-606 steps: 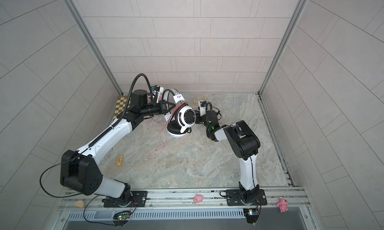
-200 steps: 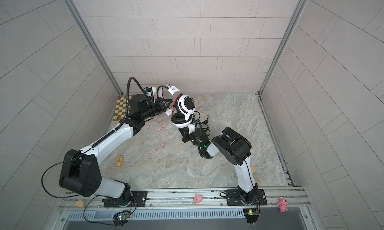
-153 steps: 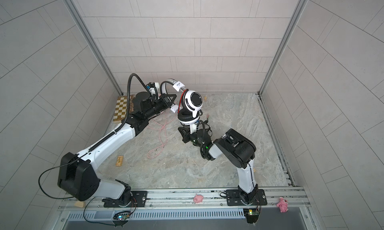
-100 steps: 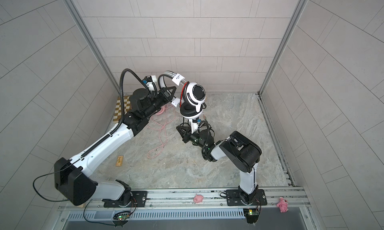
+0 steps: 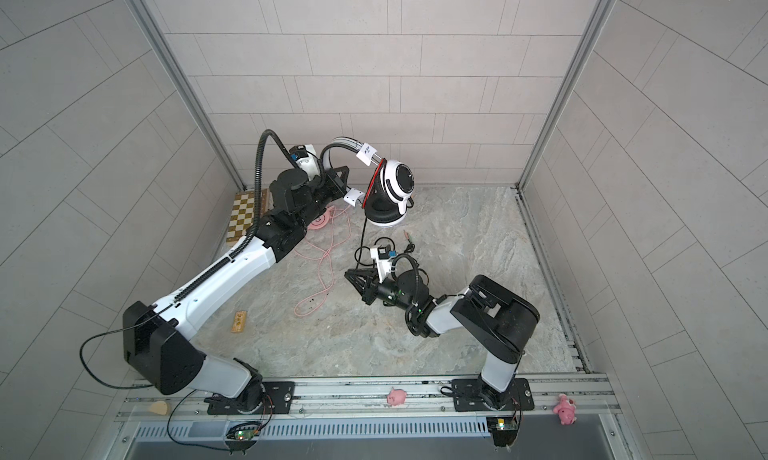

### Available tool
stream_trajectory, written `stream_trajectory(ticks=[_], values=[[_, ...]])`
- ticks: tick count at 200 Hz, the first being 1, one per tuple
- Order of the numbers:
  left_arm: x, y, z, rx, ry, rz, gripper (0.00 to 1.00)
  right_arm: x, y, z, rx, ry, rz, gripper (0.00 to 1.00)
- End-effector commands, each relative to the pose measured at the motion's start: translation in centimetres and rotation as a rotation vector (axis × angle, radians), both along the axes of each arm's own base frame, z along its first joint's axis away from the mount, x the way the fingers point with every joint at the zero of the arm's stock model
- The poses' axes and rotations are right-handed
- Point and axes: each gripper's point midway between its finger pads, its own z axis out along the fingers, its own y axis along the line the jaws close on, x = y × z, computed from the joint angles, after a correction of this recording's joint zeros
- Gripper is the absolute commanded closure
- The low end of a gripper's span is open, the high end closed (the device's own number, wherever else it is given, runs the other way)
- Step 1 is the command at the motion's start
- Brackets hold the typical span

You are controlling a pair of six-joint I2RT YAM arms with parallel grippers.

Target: Wrap the headphones

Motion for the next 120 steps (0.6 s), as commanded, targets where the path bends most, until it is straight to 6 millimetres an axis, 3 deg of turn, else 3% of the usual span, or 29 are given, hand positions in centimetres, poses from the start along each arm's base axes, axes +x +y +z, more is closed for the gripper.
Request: stream_trajectory(ticks=[1, 52, 76, 100, 107, 111, 120], values=[[0.8, 1.4, 2.7, 0.019, -0.088, 0.1, 1.0, -1.8, -0.2, 1.4, -0.021, -0.047, 0.017, 0.85], [2.3, 2.4, -1.7, 0.166, -0.021, 0.19, 1.0, -4.8, -1.4, 4.1, -0.172, -0.131, -0.016, 0.86], [2.0, 3.5, -4.0, 0.261, 0.033, 0.224, 1.0, -4.9, -3.7, 6.5, -0.224, -0.171, -0.088, 0.86], [1.0, 4.3, -5.0, 0.365, 0.061, 0.22, 1.0, -4.6, -6.4, 9.3, -0.299, -0.224, -0.191, 0.86], [0.7, 4.6, -5.2, 0.393, 0.071, 0.22, 1.0, -4.4, -7.3, 9.3, -0.331, -0.224, -0.218, 0.86], [0.5, 4.8, -5.3, 0.407, 0.073, 0.221, 1.0, -4.2, -7.7, 10.8, -0.32, -0.237, -0.238, 0.86], [0.0, 5.0, -5.7, 0.448, 0.087, 0.21, 1.0, -3.8, -8.9, 11.8, -0.344, -0.243, -0.276, 0.86]])
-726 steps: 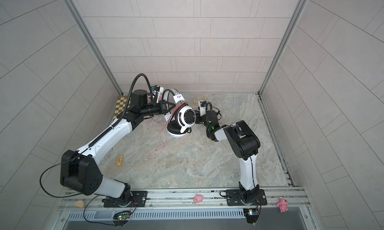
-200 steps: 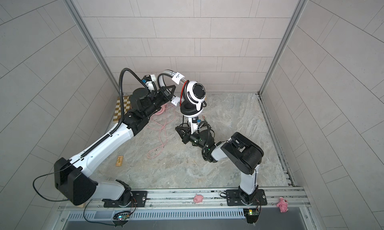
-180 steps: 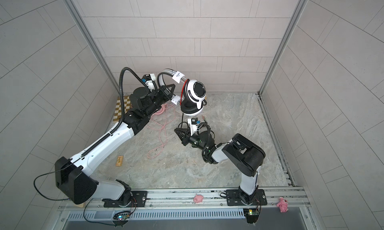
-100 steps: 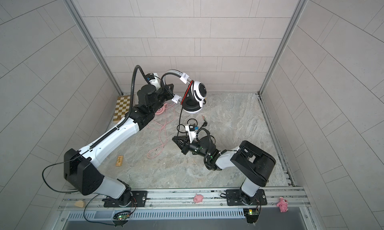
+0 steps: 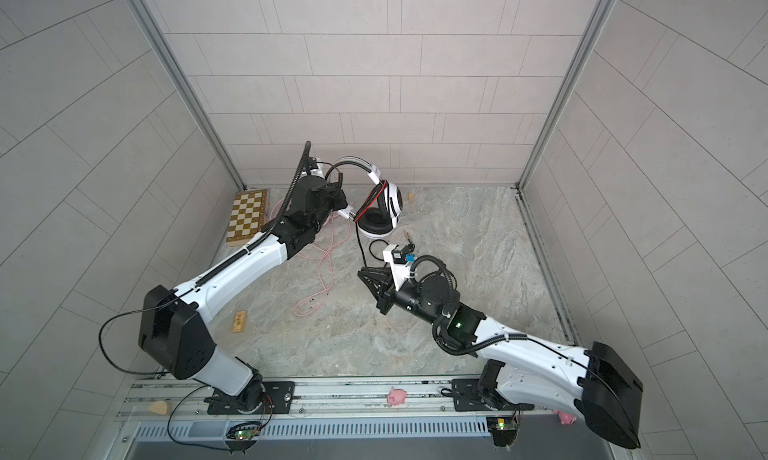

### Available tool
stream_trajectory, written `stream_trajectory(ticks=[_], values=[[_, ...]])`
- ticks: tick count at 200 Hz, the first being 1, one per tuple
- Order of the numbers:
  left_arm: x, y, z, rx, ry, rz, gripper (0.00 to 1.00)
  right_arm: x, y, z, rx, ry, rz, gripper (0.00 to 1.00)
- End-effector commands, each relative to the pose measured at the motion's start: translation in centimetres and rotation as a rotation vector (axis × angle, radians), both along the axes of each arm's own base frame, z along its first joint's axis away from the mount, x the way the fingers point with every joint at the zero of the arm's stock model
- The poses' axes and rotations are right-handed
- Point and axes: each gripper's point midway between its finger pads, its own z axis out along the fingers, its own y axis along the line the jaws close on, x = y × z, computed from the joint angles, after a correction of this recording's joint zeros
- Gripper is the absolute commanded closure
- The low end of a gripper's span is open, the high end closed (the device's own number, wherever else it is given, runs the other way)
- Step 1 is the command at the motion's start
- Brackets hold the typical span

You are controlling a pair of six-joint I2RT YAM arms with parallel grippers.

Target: Wrap the headphones

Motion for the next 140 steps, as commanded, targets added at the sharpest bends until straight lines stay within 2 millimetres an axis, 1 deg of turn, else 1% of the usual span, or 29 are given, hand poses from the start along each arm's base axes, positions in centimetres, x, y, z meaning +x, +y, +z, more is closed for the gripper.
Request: stream_trajectory(ticks=[1, 13, 31, 57, 72, 82, 100, 108, 140], values=[[-1.8, 1.5, 2.4, 0.067, -0.041, 0.01, 1.0, 1.4, -3.1, 0.2, -0.159, -0.009, -0.143, 0.86], [-2.4, 1.9, 1.9, 0.117, -0.018, 0.001, 1.0, 2.1, -4.1, 1.3, -0.191, -0.017, -0.18, 0.86], [-3.4, 2.1, 1.4, 0.167, 0.01, -0.033, 1.0, 3.1, -5.5, 2.2, -0.262, -0.022, -0.238, 0.85], [-4.9, 1.5, 0.2, 0.236, 0.068, -0.124, 1.0, 4.9, -7.2, 3.5, -0.322, -0.033, -0.315, 0.85], [-5.4, 1.5, -0.5, 0.252, 0.088, -0.144, 1.0, 6.0, -7.9, 3.7, -0.347, -0.024, -0.346, 0.85], [-5.6, 1.8, -0.5, 0.266, 0.085, -0.14, 1.0, 6.6, -8.2, 3.4, -0.373, -0.016, -0.359, 0.85], [-5.7, 2.4, 0.3, 0.256, 0.053, -0.108, 1.0, 7.5, -9.0, 1.4, -0.387, 0.023, -0.394, 0.83], [-5.8, 2.4, 1.0, 0.238, 0.031, -0.113, 1.0, 7.8, -9.2, -0.4, -0.394, 0.06, -0.39, 0.82], [-6.7, 0.9, 3.6, 0.143, -0.009, -0.192, 1.0, 9.0, -10.0, -7.0, -0.402, 0.203, -0.366, 0.76]])
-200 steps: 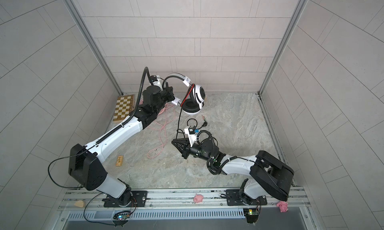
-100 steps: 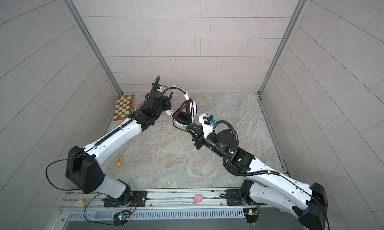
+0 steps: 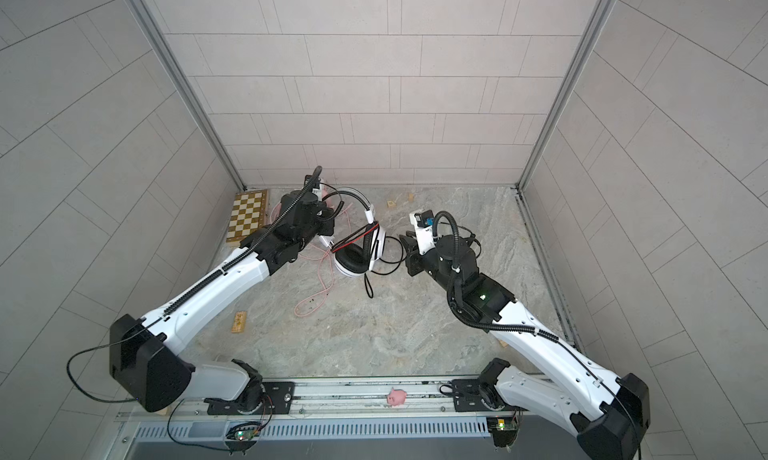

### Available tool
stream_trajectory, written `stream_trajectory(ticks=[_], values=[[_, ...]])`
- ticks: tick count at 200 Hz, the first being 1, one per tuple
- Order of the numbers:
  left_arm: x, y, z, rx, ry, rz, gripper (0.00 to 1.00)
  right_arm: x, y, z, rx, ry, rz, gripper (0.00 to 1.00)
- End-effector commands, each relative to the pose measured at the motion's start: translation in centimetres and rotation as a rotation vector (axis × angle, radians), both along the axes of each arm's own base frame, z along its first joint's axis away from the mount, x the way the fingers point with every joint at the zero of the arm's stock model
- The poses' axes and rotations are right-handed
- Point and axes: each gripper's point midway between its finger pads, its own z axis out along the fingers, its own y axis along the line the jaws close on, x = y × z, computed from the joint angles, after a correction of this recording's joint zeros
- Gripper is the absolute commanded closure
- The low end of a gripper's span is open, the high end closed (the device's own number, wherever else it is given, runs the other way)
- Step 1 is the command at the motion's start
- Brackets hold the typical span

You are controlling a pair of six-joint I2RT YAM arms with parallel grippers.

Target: Wrap the headphones

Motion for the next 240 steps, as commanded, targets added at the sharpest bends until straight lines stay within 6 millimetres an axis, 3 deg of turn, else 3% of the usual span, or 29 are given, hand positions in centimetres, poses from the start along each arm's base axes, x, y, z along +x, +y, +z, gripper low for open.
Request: stream_trajectory(ticks=[1, 39, 75, 100, 148, 201, 240], values=[[-1.0, -1.2, 5.9, -0.158, -0.118, -0.057, 1.0, 0.5, -0.4, -4.8, -0.001, 0.116, 0.007, 0.76], [-1.9, -1.4, 8.6, -0.232, -0.154, -0.083, 1.0, 2.3, -0.4, -11.3, 0.023, 0.301, 0.023, 0.6], [-3.0, -1.1, 11.0, -0.258, -0.18, -0.097, 1.0, 2.5, 2.5, -14.5, 0.124, 0.424, 0.115, 0.5], [-3.4, -0.8, 12.6, -0.275, -0.202, -0.101, 1.0, 2.6, 3.1, -16.8, 0.137, 0.494, 0.12, 0.47], [-4.0, -0.7, 14.4, -0.299, -0.22, -0.106, 1.0, 1.9, 5.0, -18.4, 0.119, 0.53, 0.148, 0.37], [-4.8, -0.9, 16.0, -0.35, -0.227, -0.132, 1.0, 3.6, 4.5, -20.4, 0.023, 0.544, 0.081, 0.36], [-5.2, -0.4, 16.7, -0.332, -0.242, -0.123, 1.0, 3.3, 3.7, -21.6, -0.043, 0.565, 0.067, 0.4]])
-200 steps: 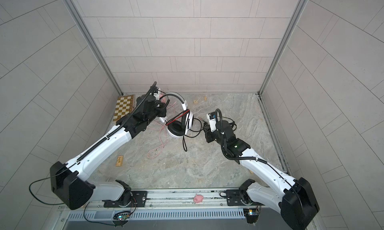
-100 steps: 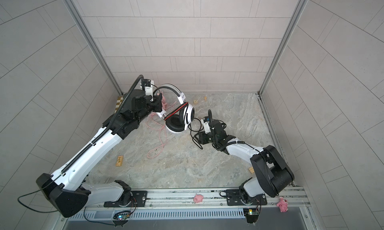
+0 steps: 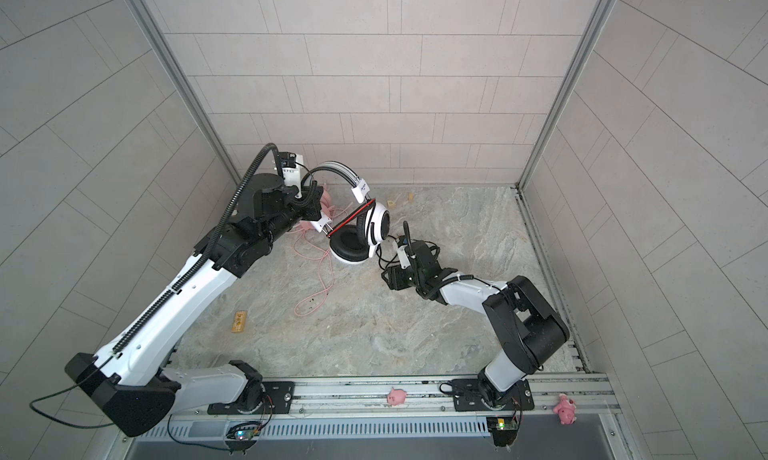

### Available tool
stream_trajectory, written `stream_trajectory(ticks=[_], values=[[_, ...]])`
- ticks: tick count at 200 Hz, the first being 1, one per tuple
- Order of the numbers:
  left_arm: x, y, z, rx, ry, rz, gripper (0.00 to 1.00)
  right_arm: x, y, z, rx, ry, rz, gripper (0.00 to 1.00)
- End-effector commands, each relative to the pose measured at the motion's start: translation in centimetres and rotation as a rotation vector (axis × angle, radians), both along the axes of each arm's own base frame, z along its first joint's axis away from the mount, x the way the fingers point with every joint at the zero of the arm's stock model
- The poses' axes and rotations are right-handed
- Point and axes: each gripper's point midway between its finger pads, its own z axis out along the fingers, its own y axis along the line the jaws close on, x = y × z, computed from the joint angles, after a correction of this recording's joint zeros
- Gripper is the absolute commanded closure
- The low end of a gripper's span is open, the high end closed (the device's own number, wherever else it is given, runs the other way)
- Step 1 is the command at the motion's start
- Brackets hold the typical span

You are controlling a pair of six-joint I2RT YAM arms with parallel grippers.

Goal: Wrap the headphones
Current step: 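Grasp the black cable on the table with the right gripper and draw it back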

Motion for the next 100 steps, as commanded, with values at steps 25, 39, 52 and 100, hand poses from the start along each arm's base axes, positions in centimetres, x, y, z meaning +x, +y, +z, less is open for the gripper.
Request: stream_trajectory(ticks=[25, 39, 52, 100], values=[[-1.3, 0.5, 5.1, -0.098, -0.108, 0.0, 1.0, 0.0, -0.8, -1.1, -0.061, 0.019, -0.009, 0.64], [-1.1, 0.4, 4.8, -0.093, -0.102, -0.001, 1.0, -0.1, -0.7, -0.9, -0.062, 0.022, -0.005, 0.78], [-0.9, 0.5, 4.6, -0.083, -0.096, 0.012, 1.0, -0.3, -0.7, -0.3, -0.06, 0.029, 0.007, 0.87], [1.0, 3.5, 5.6, -0.142, -0.139, 0.225, 1.0, -3.6, -0.7, 1.8, -0.022, 0.049, 0.037, 0.93]])
